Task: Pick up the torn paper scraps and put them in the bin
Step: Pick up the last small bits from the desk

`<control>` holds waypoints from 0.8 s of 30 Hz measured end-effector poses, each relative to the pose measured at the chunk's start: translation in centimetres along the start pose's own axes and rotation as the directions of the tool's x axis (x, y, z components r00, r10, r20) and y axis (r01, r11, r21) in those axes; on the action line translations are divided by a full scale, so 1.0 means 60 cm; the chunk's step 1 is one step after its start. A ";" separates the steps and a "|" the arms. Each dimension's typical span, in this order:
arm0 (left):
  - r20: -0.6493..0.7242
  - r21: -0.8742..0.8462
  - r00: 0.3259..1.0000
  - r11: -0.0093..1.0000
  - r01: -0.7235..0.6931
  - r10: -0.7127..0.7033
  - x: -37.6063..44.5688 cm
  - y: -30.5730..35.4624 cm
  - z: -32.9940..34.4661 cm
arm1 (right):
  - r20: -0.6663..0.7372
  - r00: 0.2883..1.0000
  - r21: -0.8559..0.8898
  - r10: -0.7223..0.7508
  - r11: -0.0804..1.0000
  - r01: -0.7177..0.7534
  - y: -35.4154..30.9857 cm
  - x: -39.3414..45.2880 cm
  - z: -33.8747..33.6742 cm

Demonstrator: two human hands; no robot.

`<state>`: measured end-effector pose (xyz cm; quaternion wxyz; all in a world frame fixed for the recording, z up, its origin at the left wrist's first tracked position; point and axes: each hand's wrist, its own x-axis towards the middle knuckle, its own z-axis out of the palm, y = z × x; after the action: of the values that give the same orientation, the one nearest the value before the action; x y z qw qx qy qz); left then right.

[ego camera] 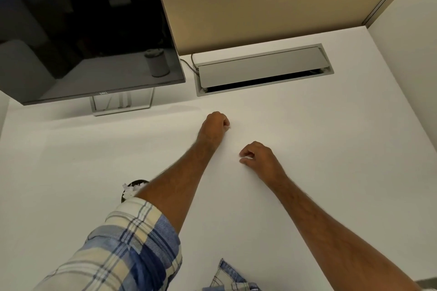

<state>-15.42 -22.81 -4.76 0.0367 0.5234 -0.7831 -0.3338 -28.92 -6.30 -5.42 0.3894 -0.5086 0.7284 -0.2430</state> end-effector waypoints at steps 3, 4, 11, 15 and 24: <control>0.047 0.123 0.998 0.992 -0.038 0.033 -0.014 0.008 0.004 | 0.005 1.000 0.011 0.022 1.000 -0.022 -0.003 -0.007 -0.002; 0.060 0.178 0.997 0.982 -0.055 0.045 -0.021 0.010 0.006 | 0.004 1.000 0.008 0.025 1.000 -0.025 -0.004 -0.010 -0.002; 0.107 0.359 0.994 0.932 -0.043 0.005 -0.081 0.006 0.019 | -0.009 0.997 -0.002 0.081 0.997 -0.081 -0.004 -0.045 -0.003; 0.105 0.214 0.994 0.975 -0.058 0.036 -0.125 -0.018 0.014 | -0.101 0.990 0.106 0.102 0.990 -0.091 -0.015 -0.071 -0.007; -0.132 -0.106 0.989 0.992 -0.074 0.060 -0.264 -0.035 -0.069 | -0.176 0.963 0.453 0.203 0.885 -0.104 -0.045 -0.113 -0.004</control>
<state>-4.95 -11.93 1.87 0.1271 0.5145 -0.7766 -0.3407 -26.43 -0.97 -1.08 0.4299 -0.3182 0.7310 -0.4238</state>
